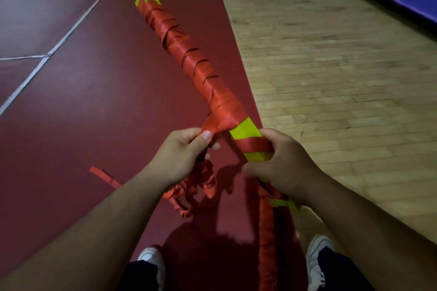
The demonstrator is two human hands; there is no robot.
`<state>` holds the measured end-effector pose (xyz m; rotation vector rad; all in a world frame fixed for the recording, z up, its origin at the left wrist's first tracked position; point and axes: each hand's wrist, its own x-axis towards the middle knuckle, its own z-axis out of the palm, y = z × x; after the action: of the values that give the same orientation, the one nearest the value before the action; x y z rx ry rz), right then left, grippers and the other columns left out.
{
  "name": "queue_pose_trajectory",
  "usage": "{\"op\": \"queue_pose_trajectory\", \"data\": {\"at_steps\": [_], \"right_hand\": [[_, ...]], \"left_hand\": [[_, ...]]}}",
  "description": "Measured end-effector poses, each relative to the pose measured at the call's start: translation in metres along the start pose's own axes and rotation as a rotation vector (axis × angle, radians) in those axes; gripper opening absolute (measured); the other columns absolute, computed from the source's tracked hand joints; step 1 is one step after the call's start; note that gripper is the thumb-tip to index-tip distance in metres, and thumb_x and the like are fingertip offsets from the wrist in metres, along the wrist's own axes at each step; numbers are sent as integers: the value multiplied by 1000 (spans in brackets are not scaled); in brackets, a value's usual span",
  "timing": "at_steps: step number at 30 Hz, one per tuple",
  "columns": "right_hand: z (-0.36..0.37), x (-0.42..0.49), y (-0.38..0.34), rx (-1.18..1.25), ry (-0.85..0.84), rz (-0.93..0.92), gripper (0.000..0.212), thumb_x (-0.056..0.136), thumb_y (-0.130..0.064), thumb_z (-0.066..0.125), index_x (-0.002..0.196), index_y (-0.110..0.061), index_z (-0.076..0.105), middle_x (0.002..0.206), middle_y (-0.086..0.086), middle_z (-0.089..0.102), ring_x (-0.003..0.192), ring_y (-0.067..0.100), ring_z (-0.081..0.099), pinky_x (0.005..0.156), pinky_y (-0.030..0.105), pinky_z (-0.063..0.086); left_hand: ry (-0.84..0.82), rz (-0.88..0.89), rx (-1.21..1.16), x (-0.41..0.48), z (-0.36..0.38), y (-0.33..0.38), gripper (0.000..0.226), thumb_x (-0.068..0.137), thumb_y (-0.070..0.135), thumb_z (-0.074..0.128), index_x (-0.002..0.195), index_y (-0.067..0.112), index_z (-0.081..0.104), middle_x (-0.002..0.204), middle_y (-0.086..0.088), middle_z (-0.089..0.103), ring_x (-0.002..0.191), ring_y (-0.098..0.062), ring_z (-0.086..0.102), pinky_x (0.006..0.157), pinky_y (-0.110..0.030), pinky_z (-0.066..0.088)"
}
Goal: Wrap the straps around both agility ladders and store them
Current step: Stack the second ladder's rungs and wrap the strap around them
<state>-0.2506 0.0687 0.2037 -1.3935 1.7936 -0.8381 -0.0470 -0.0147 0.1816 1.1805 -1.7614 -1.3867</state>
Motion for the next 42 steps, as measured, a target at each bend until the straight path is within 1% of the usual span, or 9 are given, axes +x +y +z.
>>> {"op": "queue_pose_trajectory", "data": {"at_steps": [6, 11, 15, 19, 26, 29, 34, 38, 42], "right_hand": [[-1, 3, 0, 17, -17, 1, 38, 65, -19, 84, 98, -26, 67, 83, 1, 72, 74, 20, 69, 70, 44, 59], [-3, 5, 3, 48, 24, 36, 37, 66, -15, 84, 98, -22, 67, 87, 7, 72, 77, 26, 69, 71, 47, 58], [-3, 5, 6, 69, 27, 54, 39, 62, -19, 83, 98, -24, 68, 86, 7, 73, 76, 26, 70, 71, 48, 59], [-4, 6, 8, 71, 11, 59, 49, 52, -33, 78, 99, -24, 68, 87, 3, 74, 80, 25, 71, 75, 49, 59], [-3, 5, 4, 127, -3, 52, 51, 49, -37, 78, 97, -24, 68, 88, 5, 73, 79, 27, 71, 75, 51, 59], [-2, 3, 2, 228, -37, 56, 50, 50, -35, 81, 99, -28, 70, 88, 7, 74, 79, 29, 72, 76, 55, 59], [-1, -3, -5, 479, -195, 59, 47, 59, -18, 82, 103, -27, 72, 73, 7, 65, 60, 22, 60, 61, 41, 53], [2, -7, -7, 634, -366, 55, 48, 62, -15, 82, 108, -22, 71, 77, 14, 60, 62, 29, 57, 63, 46, 53], [0, -8, -10, 628, -423, 24, 42, 68, -10, 75, 109, -15, 67, 69, 11, 62, 56, 22, 60, 57, 34, 52]], "left_hand": [[25, 56, -8, 1, 0, 4, 26, 106, 12, 42, 93, 18, 63, 69, 9, 65, 64, -7, 58, 61, -21, 45], [46, 114, -182, 3, 5, 9, 23, 91, 45, 50, 109, 32, 45, 72, -2, 47, 55, -9, 42, 52, -25, 37], [-3, 260, 76, 6, 6, 7, 22, 85, 34, 69, 99, 24, 55, 74, 10, 52, 64, -7, 45, 60, -25, 39], [90, 111, 179, 7, -3, -2, 27, 98, 35, 60, 78, 19, 68, 58, 5, 50, 50, -9, 41, 52, -27, 32], [156, 42, -151, 6, 5, 7, 15, 106, 18, 42, 99, 20, 55, 64, 3, 55, 48, -9, 44, 50, -24, 36], [98, -27, -188, 7, 5, 5, 20, 104, 33, 47, 93, 28, 63, 60, 0, 48, 43, -10, 41, 47, -22, 32], [37, -41, -282, 6, 9, 6, 46, 86, 48, 55, 85, 2, 61, 60, -1, 56, 51, -13, 48, 46, -21, 36], [-23, -13, -480, 8, 16, 6, 32, 97, 36, 54, 73, 17, 61, 63, -3, 53, 56, -15, 46, 54, -25, 40], [35, 35, -415, 10, 6, 7, 47, 80, 64, 61, 84, 17, 56, 56, 3, 41, 43, -11, 33, 47, -23, 28]]}}
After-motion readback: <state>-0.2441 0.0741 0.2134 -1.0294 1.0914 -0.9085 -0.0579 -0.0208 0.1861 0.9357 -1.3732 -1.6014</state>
